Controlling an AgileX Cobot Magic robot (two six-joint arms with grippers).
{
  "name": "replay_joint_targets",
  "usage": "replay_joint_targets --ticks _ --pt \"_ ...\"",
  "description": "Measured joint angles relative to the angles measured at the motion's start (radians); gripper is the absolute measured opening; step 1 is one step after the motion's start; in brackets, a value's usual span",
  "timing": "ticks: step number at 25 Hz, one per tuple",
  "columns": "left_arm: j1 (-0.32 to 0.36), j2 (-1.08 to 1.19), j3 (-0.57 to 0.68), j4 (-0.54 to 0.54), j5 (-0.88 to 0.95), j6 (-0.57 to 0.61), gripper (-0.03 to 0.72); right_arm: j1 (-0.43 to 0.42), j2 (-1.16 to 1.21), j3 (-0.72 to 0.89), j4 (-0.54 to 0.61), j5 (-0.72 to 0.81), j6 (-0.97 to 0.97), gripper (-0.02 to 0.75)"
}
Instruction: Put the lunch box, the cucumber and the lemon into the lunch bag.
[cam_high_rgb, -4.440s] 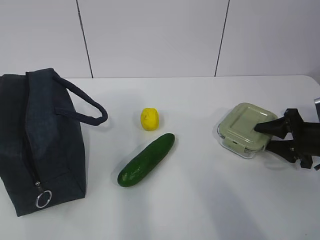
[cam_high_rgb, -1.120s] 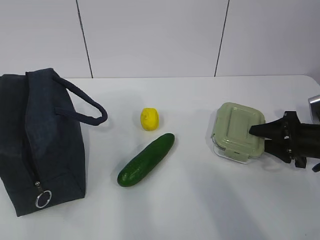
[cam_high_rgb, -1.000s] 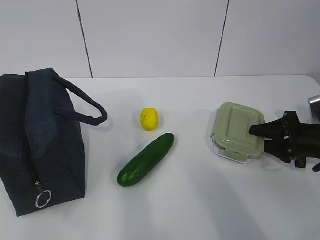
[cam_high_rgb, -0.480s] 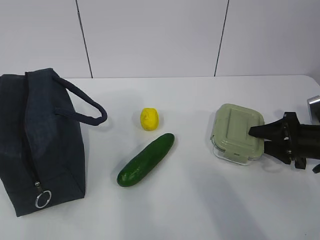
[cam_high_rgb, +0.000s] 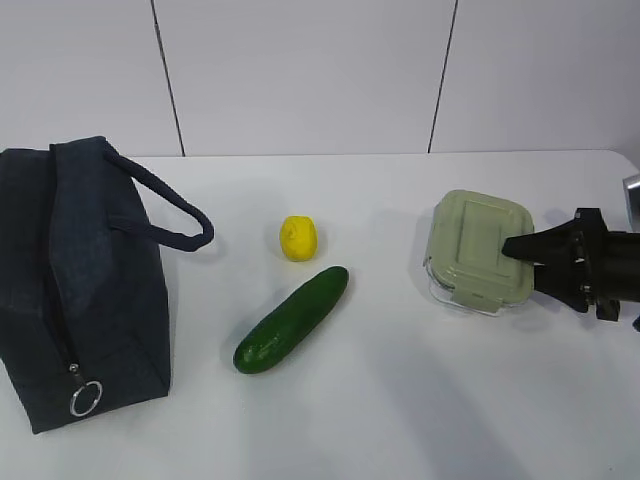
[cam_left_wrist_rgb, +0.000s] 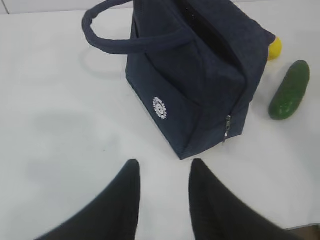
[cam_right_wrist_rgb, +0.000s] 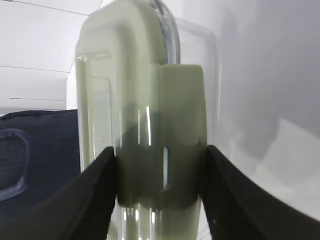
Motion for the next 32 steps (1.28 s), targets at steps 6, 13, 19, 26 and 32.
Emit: replay_joint_targets --ticks 6,13,19,26,32 --pt "0.0 0.015 0.0 -0.064 -0.004 -0.002 0.196 0.0 -0.048 0.0 -0.028 0.0 0.024 0.377" --pt "0.0 0.126 -0.02 -0.085 -0.104 -0.002 0.188 0.0 -0.103 0.0 -0.042 0.004 0.06 0.377" --pt "0.0 0.289 -0.038 -0.097 -0.188 -0.002 0.188 0.0 -0.145 0.0 -0.051 0.006 0.08 0.377" --pt "0.0 0.494 -0.038 -0.1 -0.282 -0.002 0.198 0.002 -0.202 0.0 -0.057 0.006 0.114 0.377" --pt "0.0 0.604 -0.038 -0.101 -0.375 -0.013 0.323 0.019 -0.259 0.004 -0.061 0.008 0.147 0.377"
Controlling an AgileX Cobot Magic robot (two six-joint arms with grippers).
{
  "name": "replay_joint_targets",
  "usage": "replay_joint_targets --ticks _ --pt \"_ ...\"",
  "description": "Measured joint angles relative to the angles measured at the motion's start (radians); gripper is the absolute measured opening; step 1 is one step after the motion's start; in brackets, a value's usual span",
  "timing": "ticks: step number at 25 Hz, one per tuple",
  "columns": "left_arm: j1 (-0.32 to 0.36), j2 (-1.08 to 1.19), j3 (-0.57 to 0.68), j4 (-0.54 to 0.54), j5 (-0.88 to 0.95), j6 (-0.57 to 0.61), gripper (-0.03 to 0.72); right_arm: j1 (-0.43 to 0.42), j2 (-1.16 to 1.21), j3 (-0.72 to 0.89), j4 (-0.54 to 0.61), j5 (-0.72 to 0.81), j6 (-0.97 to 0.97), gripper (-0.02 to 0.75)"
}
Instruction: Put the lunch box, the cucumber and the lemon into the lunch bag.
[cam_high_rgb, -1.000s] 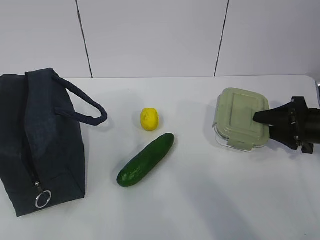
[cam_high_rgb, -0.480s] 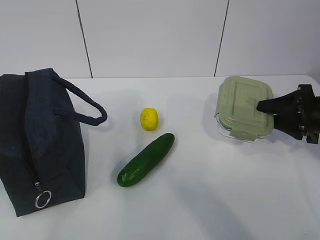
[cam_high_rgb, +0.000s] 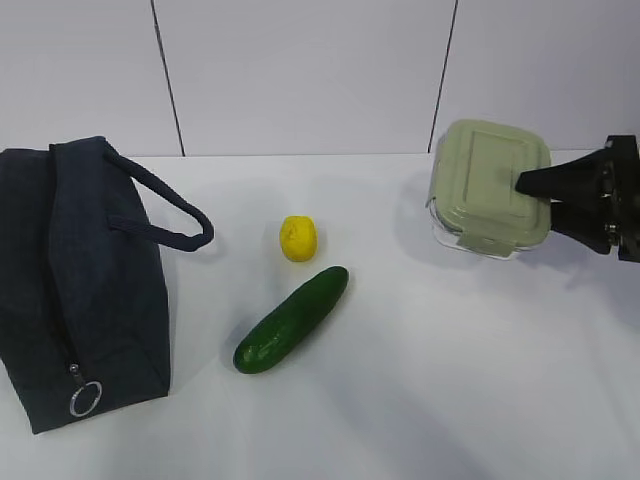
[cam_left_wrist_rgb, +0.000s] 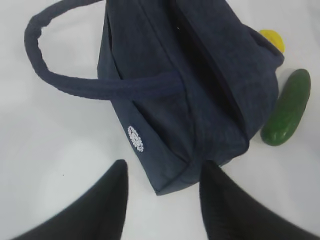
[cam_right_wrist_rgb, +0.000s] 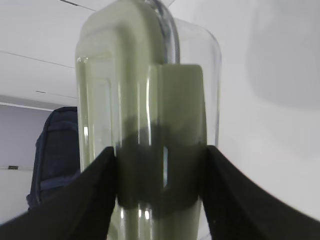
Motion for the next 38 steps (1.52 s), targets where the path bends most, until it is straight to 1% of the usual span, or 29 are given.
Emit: replay_joint_targets --ticks 2,5,11,16,19,26,35,37,38 --pt "0.0 0.018 0.0 0.0 -0.036 -0.03 0.366 0.015 -0.015 0.0 -0.001 0.0 0.004 0.377" --pt "0.0 0.051 0.0 0.0 -0.078 -0.068 0.399 0.044 -0.033 0.002 -0.001 0.002 0.015 0.377" --pt "0.0 0.164 -0.018 -0.028 -0.151 -0.08 0.412 0.12 -0.048 -0.014 0.001 0.008 0.035 0.377" --pt "0.0 0.275 -0.138 -0.03 -0.166 -0.081 0.412 0.197 -0.048 -0.076 0.014 0.013 0.057 0.377" --pt "0.0 0.371 -0.207 -0.03 -0.14 -0.083 0.415 0.238 -0.048 -0.108 0.028 0.019 0.068 0.377" --pt "0.0 0.537 -0.319 -0.049 -0.079 -0.085 0.465 0.31 -0.048 -0.169 0.032 0.024 0.1 0.377" --pt "0.021 0.693 -0.342 -0.051 -0.068 -0.095 0.465 0.369 -0.048 -0.238 0.036 0.026 0.139 0.377" --pt "0.021 0.725 -0.343 -0.063 -0.064 -0.095 0.438 0.382 -0.048 -0.242 0.045 0.027 0.141 0.377" --pt "0.021 0.737 -0.343 -0.071 -0.064 -0.095 0.407 0.391 -0.048 -0.244 0.05 0.029 0.143 0.377"
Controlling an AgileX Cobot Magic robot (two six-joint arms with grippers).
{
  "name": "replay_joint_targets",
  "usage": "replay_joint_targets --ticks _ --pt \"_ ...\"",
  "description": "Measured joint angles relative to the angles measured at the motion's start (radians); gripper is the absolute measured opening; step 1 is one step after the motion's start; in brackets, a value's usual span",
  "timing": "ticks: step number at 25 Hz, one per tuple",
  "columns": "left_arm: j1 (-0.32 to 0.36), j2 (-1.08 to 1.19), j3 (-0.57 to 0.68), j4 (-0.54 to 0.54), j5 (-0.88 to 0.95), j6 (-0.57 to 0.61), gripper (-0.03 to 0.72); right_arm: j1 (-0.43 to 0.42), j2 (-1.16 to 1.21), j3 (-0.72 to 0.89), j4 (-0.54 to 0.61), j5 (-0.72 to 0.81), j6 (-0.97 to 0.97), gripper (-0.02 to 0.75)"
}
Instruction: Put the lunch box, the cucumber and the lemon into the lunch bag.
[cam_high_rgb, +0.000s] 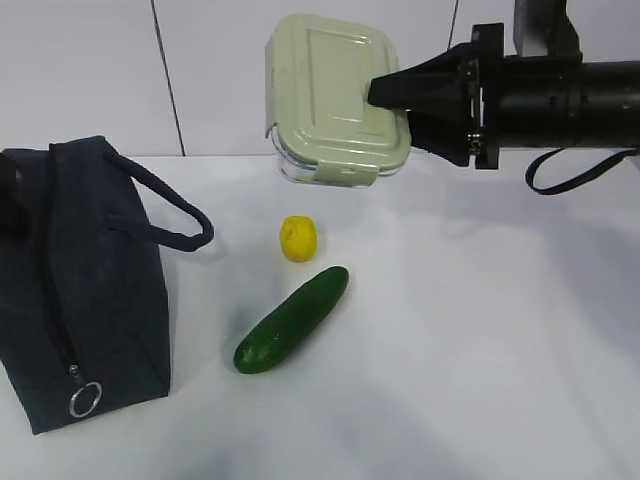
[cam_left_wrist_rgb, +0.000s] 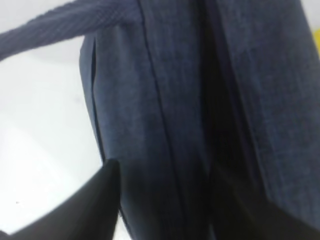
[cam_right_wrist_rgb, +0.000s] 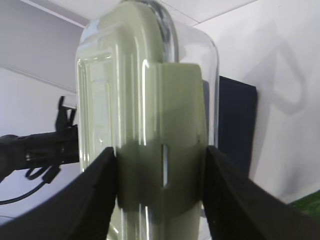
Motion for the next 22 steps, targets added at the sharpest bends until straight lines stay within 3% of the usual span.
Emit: replay_joint_targets --ticks 1,5,7,15,22 --pt "0.0 0.012 0.0 -0.005 0.0 0.0 0.368 0.008 0.0 0.001 0.007 0.0 0.0 0.377" --pt "0.0 0.024 -0.005 -0.037 0.0 0.032 0.092 0.048 0.0 0.0 0.023 0.0 0.006 0.376" --pt "0.0 0.024 -0.006 -0.081 0.005 0.083 0.029 0.079 0.0 -0.011 0.025 0.0 0.006 0.377" --pt "0.0 0.027 -0.006 -0.279 0.046 0.261 0.002 0.202 0.0 -0.094 0.028 -0.014 0.01 0.377" --pt "0.0 0.027 -0.006 -0.421 0.056 0.355 0.001 0.235 0.008 -0.11 0.029 -0.097 0.02 0.376"
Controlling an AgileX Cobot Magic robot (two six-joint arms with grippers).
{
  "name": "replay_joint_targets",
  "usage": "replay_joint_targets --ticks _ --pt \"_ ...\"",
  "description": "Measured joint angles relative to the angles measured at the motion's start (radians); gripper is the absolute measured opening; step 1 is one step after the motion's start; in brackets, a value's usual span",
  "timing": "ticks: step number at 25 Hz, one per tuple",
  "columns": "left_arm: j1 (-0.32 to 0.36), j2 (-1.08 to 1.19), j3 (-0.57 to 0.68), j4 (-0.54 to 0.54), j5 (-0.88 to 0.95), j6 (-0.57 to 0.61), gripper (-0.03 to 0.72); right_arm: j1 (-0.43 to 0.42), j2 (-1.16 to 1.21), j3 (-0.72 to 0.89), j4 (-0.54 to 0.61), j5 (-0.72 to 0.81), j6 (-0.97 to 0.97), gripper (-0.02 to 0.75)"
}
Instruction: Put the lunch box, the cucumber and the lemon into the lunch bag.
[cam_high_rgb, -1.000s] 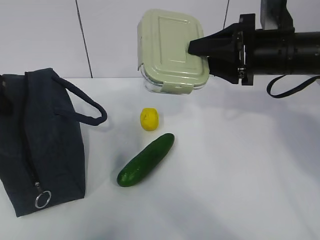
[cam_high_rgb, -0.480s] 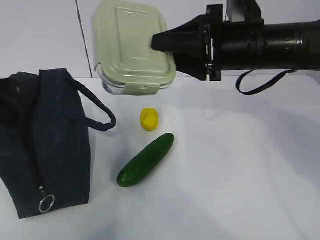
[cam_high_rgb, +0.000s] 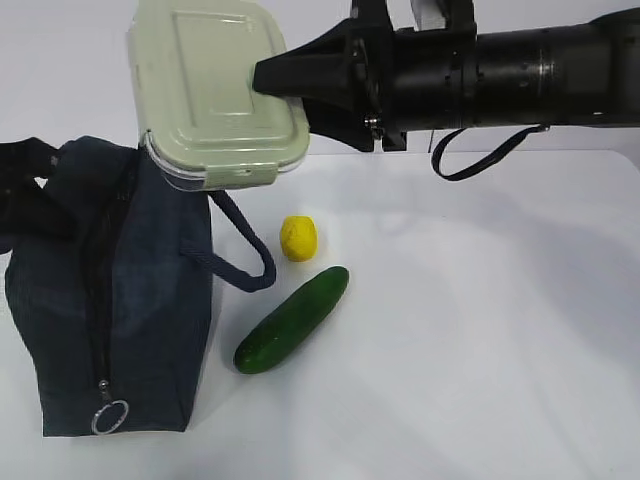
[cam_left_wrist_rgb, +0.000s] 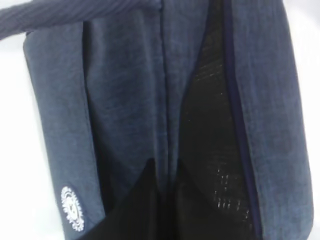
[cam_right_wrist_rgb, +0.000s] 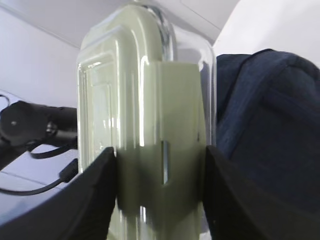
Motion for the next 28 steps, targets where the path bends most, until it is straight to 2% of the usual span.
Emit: replay_joint_targets --ticks 5,16,28 --pt "0.0 0.0 0.0 -0.09 0.0 0.067 0.001 0.028 0.002 0.0 0.002 -0.075 0.021 0.376" --pt "0.0 0.0 0.0 -0.21 0.0 0.152 0.001 0.104 0.016 0.0 0.017 -0.205 0.034 0.376" --pt "0.0 0.001 0.0 -0.227 0.0 0.173 0.001 0.156 0.113 -0.021 0.025 -0.21 0.097 0.376"
